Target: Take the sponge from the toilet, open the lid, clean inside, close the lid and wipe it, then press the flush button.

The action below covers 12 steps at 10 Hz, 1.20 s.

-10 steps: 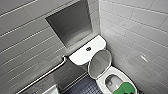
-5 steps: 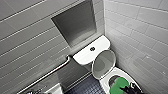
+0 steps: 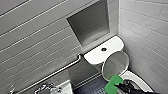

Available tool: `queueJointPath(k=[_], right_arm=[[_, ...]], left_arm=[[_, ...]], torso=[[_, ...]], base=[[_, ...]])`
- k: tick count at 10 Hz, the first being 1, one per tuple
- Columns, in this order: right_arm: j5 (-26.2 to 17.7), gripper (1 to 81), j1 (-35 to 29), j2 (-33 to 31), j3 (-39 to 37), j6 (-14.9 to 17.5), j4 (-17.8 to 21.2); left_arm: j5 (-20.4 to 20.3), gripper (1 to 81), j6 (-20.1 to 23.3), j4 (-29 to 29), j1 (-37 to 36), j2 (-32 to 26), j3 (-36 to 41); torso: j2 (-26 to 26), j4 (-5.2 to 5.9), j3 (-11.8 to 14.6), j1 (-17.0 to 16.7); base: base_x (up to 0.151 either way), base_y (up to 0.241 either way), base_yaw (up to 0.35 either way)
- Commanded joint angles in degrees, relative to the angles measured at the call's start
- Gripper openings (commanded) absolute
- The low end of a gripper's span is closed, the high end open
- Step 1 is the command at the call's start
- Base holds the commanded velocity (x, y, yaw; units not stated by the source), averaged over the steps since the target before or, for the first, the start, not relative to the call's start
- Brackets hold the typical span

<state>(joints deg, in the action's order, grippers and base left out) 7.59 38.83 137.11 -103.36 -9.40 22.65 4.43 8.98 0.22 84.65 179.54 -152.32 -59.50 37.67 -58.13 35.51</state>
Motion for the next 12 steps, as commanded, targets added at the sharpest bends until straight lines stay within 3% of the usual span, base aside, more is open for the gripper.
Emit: queueJointPath(k=[1,3,4,9,12], right_arm=[[-4.2,1.0,-4.2,3.7,-3.4,-0.4,0.1],[4.5,1.0,-0.2,4.4,-5.3,-0.3,6.0],[6.8,1.0,0.8,4.0,-5.2,-0.1,6.3],[12.6,1.0,7.0,-0.8,-0.6,0.2,6.7],[13.1,1.0,10.1,-2.4,-1.7,0.2,7.1]], left_arm=[[5.2,81.1,0.3,0.2,1.5,-1.2,-0.4],[5.2,81.1,0.3,0.2,1.4,-1.3,-0.4],[5.2,81.1,0.3,0.2,1.4,-1.3,-0.4],[5.3,81.1,0.3,0.2,1.4,-1.3,-0.4],[5.3,81.1,0.3,0.2,1.4,-1.2,-0.4]], torso=[[0.0,-0.11,0.0,0.0],[0.0,0.40,0.0,0.0],[0.0,0.42,0.0,0.0],[0.0,0.42,0.0,0.0],[0.0,0.42,0.0,0.0]], base=[[0.000,0.000,0.000],[0.000,0.000,0.000],[0.000,0.000,0.000],[0.000,0.000,0.000],[0.000,0.000,0.000]])
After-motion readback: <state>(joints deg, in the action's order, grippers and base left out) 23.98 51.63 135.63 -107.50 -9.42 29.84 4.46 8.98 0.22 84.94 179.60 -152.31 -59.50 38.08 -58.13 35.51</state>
